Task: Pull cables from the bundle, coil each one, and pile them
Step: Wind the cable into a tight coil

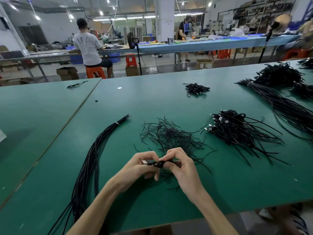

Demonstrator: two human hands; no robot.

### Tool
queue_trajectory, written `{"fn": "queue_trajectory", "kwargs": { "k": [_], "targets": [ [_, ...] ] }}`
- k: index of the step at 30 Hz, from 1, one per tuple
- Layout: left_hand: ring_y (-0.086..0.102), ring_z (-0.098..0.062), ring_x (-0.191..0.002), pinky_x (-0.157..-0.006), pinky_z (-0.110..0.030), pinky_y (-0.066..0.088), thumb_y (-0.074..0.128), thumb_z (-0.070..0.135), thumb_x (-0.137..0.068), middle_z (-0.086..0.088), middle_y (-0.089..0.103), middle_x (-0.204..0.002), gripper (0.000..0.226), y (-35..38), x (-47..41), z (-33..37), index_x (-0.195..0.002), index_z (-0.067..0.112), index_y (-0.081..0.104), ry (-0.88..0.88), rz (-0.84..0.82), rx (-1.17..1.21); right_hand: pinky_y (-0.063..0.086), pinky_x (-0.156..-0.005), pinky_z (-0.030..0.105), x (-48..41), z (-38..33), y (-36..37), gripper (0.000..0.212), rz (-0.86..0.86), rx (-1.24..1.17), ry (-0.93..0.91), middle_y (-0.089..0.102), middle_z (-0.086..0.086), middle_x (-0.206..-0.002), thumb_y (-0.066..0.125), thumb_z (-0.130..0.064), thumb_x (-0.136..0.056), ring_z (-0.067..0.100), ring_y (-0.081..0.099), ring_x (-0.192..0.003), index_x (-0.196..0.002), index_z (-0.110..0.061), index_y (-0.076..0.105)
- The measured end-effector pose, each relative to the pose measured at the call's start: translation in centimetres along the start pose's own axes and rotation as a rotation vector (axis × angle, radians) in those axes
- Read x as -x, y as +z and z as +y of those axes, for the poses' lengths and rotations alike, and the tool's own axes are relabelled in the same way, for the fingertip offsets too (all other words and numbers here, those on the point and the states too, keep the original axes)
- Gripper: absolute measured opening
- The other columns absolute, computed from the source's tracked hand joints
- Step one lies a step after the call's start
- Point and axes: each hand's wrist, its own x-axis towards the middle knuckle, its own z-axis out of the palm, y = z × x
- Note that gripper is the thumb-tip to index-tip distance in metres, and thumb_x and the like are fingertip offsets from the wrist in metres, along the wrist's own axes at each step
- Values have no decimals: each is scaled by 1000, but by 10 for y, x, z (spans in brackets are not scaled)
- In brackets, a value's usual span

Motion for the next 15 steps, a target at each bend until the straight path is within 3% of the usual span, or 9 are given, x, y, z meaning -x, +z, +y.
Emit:
{"fn": "queue_trajectory", "kwargs": {
  "k": [5,11,15],
  "targets": [
    [49,-22,-60,-54,-25,40,73,28,-97,-20,65,-71,24,1,1,-3,-95,4,72,17,23,21,54,-96,45,0,3,-2,19,-18,-49,93,69,8,-98,67,-5,-96,26,66,-100,-91,-23,69],
    [51,-32,-63,-49,-26,41,80,37,-89,-24,67,-71,41,1,2,-7,-99,-2,75,10,132,58,53,-92,33,0,4,-2,27,-22,-65,140,75,0,-94,65,-10,-99,16,68,-97,-88,-34,71],
    [61,-30,-58,-47,-24,43,83,31,-86,-21,67,-72,31,2,3,-6,-93,3,72,34,122,88,52,-89,31,-1,6,-2,26,-8,-77,143,75,-3,-92,68,-11,-97,13,69,-95,-89,-34,74]
  ]
}}
